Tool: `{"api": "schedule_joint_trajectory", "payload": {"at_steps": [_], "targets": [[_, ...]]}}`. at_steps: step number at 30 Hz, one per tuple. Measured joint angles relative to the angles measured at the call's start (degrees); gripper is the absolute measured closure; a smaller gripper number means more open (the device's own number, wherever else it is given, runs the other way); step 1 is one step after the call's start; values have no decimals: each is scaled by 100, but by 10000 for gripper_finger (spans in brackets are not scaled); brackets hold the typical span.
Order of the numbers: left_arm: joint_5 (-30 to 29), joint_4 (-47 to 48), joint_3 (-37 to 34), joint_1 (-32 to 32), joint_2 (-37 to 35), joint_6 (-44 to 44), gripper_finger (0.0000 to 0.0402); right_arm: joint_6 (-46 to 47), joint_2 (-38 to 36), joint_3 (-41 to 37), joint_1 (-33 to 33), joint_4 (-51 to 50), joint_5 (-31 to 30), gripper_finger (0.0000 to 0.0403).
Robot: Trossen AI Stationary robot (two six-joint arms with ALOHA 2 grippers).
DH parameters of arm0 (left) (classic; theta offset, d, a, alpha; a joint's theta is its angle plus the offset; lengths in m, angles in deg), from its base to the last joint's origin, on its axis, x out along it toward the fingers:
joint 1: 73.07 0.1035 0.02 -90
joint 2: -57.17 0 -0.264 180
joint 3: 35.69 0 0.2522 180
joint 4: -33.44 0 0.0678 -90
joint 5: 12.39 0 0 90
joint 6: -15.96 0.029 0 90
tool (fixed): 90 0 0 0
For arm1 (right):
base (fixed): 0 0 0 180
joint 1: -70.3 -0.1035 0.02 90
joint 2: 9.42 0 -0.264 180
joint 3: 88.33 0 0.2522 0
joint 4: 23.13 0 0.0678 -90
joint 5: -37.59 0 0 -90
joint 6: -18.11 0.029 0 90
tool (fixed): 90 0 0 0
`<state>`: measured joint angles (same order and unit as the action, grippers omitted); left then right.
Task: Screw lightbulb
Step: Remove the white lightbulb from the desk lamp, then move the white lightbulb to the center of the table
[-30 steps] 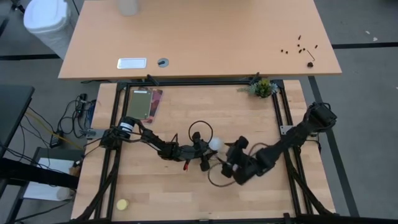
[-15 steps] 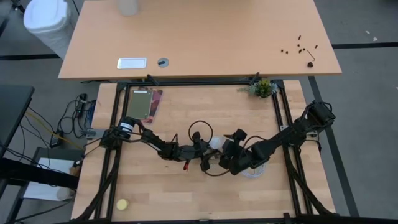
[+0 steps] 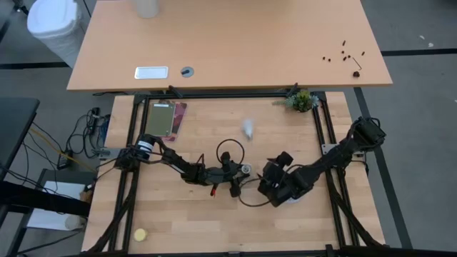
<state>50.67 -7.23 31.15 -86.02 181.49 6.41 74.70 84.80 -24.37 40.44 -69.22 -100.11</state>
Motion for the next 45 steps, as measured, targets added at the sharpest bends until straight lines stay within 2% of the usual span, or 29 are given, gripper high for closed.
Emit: {"api": "schedule_joint_trajectory", "payload": {"at_steps": [7, 17, 23, 29, 35, 41, 45], "targets": [[-109, 8, 21, 7, -4, -182, 200, 1132, 0, -2, 132, -416, 109, 30], [133, 73, 237, -45, -226, 2, 98, 1835, -469, -4, -141, -530, -82, 30], [-322, 707, 279, -153, -843, 168, 92, 2055, -1144, -4, -430, -816, -653, 30], [-336, 2298, 859, 46, -1230, 552, 100, 1987, -1515, -4, -420, -1033, -818, 30], [414, 3927, 1816, 601, -1214, 843, 109, 1790, -1561, -4, -421, -1129, -830, 30], [1091, 4239, 1954, 1185, -1197, 1326, 120, 1817, -1741, -2, -754, -1499, -829, 30], [1678, 4211, 1965, 1545, -1147, 1542, 127, 1690, -1751, -2, -735, -2050, -664, 30]]}}
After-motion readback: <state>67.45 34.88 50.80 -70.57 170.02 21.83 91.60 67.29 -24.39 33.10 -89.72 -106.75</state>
